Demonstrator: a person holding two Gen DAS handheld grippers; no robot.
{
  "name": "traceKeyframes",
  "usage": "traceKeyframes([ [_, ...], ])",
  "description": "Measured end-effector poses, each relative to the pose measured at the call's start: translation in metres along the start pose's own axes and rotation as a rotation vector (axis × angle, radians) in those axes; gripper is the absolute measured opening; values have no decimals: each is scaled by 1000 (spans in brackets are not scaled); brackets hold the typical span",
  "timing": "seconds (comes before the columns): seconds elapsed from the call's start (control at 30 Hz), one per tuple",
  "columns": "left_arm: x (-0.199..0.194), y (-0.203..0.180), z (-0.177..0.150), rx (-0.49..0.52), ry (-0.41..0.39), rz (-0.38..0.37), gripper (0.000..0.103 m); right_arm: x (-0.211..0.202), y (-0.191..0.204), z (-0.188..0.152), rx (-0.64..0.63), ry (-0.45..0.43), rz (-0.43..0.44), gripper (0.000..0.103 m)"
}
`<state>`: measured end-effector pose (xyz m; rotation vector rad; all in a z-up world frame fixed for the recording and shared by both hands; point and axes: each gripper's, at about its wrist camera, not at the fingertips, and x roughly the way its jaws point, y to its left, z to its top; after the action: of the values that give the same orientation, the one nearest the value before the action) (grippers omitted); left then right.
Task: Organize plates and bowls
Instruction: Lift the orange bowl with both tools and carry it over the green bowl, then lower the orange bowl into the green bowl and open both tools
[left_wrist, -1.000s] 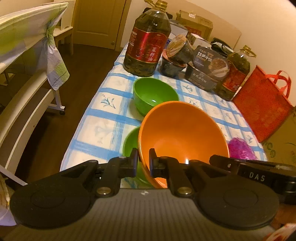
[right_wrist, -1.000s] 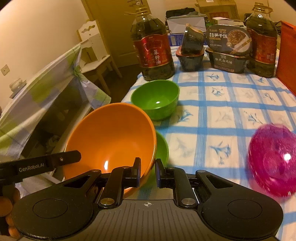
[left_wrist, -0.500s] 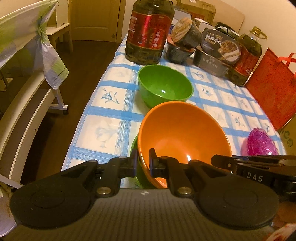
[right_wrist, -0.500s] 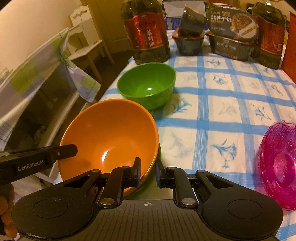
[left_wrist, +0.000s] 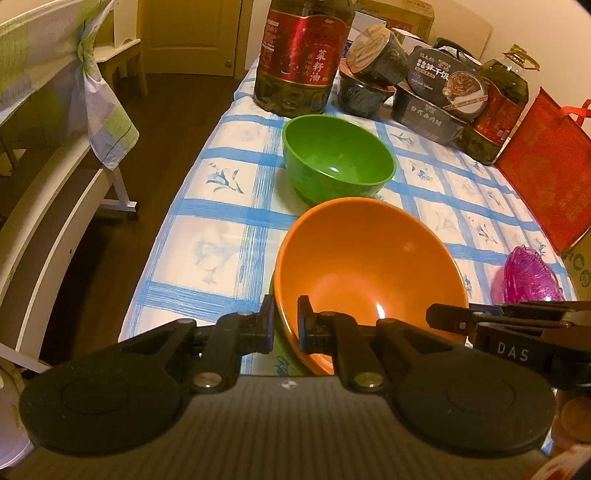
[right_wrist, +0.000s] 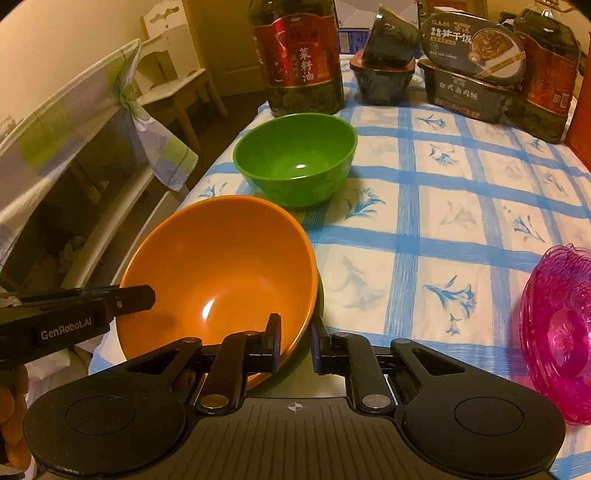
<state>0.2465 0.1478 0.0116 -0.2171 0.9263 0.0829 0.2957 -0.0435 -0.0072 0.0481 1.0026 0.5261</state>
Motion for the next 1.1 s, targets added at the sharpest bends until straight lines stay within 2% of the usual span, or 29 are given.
traceKeyframes([
  [0.2,3,1,-3,7,-6,10,11,1,-2,0,3,-18,0,19],
  [0.33,1,4,-2,-10,-26,14,11,-6,-6,0,13,-63,36,41],
  [0.67,-12,10,-6,-45,-54,-1,11,-34,-25,-9,131,-134,66,41],
  [0.7,-12,10,-7,-48,-55,0,11,-35,-26,-9,131,-135,66,40],
  [0.83,-13,10,-10,-59,-51,-4,11,-31,-25,-7,137,-121,83,7],
  [0.93,-14,10,-11,-61,-48,-3,11,-26,-28,-6,151,-117,90,4],
  [1.1,-14,8,-12,-53,-47,-6,11,-24,-27,-6,149,-103,78,4],
])
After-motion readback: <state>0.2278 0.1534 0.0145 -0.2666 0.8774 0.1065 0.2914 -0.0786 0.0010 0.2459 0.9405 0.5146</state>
